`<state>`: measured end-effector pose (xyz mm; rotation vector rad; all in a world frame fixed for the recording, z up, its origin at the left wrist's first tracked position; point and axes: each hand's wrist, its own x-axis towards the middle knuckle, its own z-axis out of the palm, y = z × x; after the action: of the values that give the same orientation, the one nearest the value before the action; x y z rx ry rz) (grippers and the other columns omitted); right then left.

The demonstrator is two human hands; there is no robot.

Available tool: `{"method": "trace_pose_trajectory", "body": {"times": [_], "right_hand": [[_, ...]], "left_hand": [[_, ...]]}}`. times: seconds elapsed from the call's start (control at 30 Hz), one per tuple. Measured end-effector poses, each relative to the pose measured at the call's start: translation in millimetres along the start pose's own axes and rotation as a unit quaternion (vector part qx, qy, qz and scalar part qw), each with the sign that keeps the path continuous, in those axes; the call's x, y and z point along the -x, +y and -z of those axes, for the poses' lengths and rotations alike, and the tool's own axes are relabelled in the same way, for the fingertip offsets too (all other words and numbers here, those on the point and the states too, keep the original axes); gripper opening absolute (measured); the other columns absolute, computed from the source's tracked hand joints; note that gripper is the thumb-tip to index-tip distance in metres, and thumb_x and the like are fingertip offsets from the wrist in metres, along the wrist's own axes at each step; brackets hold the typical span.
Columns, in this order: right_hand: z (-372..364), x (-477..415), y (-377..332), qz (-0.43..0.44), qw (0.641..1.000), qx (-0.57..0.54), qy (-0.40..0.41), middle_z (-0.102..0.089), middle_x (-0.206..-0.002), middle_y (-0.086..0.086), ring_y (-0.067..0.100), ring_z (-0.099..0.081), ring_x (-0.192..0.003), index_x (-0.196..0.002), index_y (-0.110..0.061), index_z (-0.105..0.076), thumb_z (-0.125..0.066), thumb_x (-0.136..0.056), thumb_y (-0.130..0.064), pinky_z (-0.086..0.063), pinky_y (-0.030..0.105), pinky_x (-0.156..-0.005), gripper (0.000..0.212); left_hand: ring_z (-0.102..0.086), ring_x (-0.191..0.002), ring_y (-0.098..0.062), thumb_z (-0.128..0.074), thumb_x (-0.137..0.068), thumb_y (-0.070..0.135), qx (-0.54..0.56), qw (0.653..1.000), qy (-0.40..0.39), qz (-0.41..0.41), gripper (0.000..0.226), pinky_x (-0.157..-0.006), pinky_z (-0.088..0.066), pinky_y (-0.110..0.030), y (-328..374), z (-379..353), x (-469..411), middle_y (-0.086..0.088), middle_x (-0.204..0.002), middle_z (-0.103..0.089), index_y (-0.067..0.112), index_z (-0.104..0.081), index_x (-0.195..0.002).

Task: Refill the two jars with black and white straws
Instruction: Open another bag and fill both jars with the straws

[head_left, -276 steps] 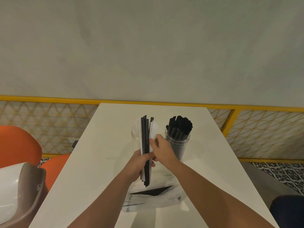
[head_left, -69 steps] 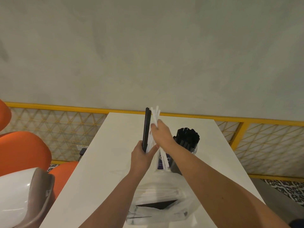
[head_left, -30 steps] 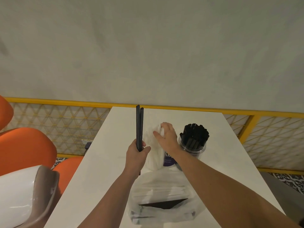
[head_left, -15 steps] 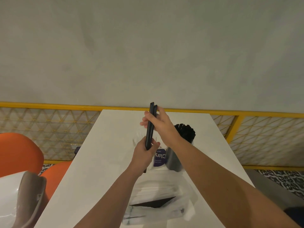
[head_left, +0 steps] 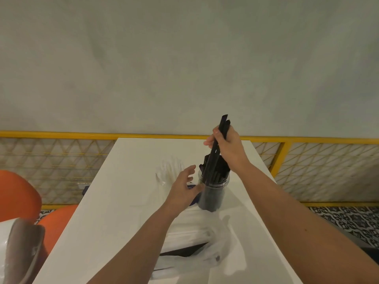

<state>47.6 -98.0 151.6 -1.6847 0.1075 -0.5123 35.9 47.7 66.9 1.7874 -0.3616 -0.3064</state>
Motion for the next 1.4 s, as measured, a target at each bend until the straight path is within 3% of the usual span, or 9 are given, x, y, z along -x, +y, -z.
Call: {"method": "trace_pose_trajectory", "body": {"times": [0.23,0.47,0.63,0.9,1.07,1.13,1.23,1.33,1.4], "right_hand": [[14,-11,8,0.072,0.997,-0.016,0.024,-0.054,-0.087,0.015,0.025,-0.063,-0.079,-0.096,-0.017,-0.045,-0.038,-0.099,-0.009,-0.055,0.021,-0.076,0.012],[12,7,49,0.001,0.992,0.129,0.013,-0.059,-0.089,0.000,0.013,-0.056,-0.083,-0.099,-0.014,-0.052,-0.050,-0.095,-0.014,-0.044,0.026,-0.079,0.005],[15,7,50,0.042,0.985,0.140,0.097,-0.052,-0.097,0.000,0.009,-0.055,-0.082,-0.130,-0.025,-0.035,-0.057,-0.088,-0.001,-0.047,0.013,-0.074,0.054],[12,17,86,0.073,0.890,0.449,-0.025,-0.043,-0.138,0.012,0.027,-0.032,-0.134,-0.118,-0.006,-0.060,-0.044,-0.097,-0.017,-0.019,0.033,-0.112,0.029],[2,29,74,0.227,0.896,0.377,0.059,-0.056,-0.114,0.013,0.019,-0.045,-0.111,-0.104,-0.006,-0.064,-0.049,-0.091,-0.014,-0.034,0.028,-0.094,0.022],[-8,38,71,0.244,0.919,0.311,-0.002,-0.057,-0.100,0.011,0.015,-0.050,-0.092,-0.097,-0.003,-0.065,-0.049,-0.089,-0.010,-0.039,0.021,-0.084,0.019],[-20,61,83,0.158,0.940,0.253,-0.169,-0.062,-0.086,0.011,0.016,-0.055,-0.072,-0.090,0.001,-0.065,-0.053,-0.089,-0.001,-0.045,0.021,-0.069,0.012],[-25,86,111,0.026,0.905,0.299,-0.302,-0.061,-0.086,0.004,0.007,-0.053,-0.069,-0.095,-0.002,-0.067,-0.060,-0.087,-0.003,-0.044,0.015,-0.069,0.011],[-21,102,135,-0.045,0.849,0.367,-0.377,-0.057,-0.104,0.005,0.014,-0.053,-0.089,-0.109,-0.011,-0.064,-0.068,-0.081,-0.010,-0.046,0.025,-0.083,0.028]], "left_hand": [[-0.043,-0.121,-0.011,-0.061,-0.089,0.016,0.003,1.000,-0.014,0.008,0.060,-0.082,-0.044,-0.017,-3,-2,3,0.005,-0.143,-0.040,0.024,-0.033,-0.142],[-0.044,-0.125,-0.016,-0.060,-0.090,0.015,-0.035,0.999,-0.013,0.012,0.057,-0.101,-0.044,-0.033,-6,-4,4,0.004,-0.146,-0.037,0.025,-0.035,-0.141],[-0.046,-0.114,-0.011,-0.060,-0.089,0.011,-0.026,1.000,-0.010,0.012,0.054,-0.085,-0.046,-0.022,-11,-3,4,0.004,-0.140,-0.042,0.021,-0.040,-0.137],[-0.056,-0.089,-0.005,-0.060,-0.088,0.008,-0.042,0.999,-0.031,0.003,0.034,-0.078,-0.046,-0.014,-20,-3,9,0.004,-0.107,-0.056,0.015,-0.055,-0.120],[-0.056,-0.072,-0.003,-0.059,-0.087,0.006,-0.123,0.990,-0.063,0.019,0.016,-0.066,-0.044,-0.006,-44,1,14,0.002,-0.088,-0.062,0.015,-0.065,-0.098],[-0.055,-0.071,-0.005,-0.058,-0.087,0.008,-0.192,0.976,-0.095,0.033,0.013,-0.066,-0.042,-0.007,-58,3,17,0.003,-0.086,-0.062,0.014,-0.067,-0.096],[-0.053,-0.080,-0.008,-0.062,-0.086,0.012,-0.286,0.946,-0.142,0.056,0.016,-0.068,-0.038,-0.006,-83,4,24,0.002,-0.095,-0.057,0.012,-0.065,-0.102],[-0.042,-0.120,-0.020,-0.068,-0.081,0.027,-0.394,0.896,-0.194,0.072,0.050,-0.100,-0.036,-0.023,-107,6,33,-0.004,-0.133,-0.041,0.017,-0.051,-0.127],[-0.029,-0.134,-0.025,-0.070,-0.076,0.043,-0.452,0.861,-0.217,0.089,0.078,-0.109,-0.032,-0.037,-119,7,41,-0.003,-0.147,-0.026,0.024,-0.033,-0.142]]}}
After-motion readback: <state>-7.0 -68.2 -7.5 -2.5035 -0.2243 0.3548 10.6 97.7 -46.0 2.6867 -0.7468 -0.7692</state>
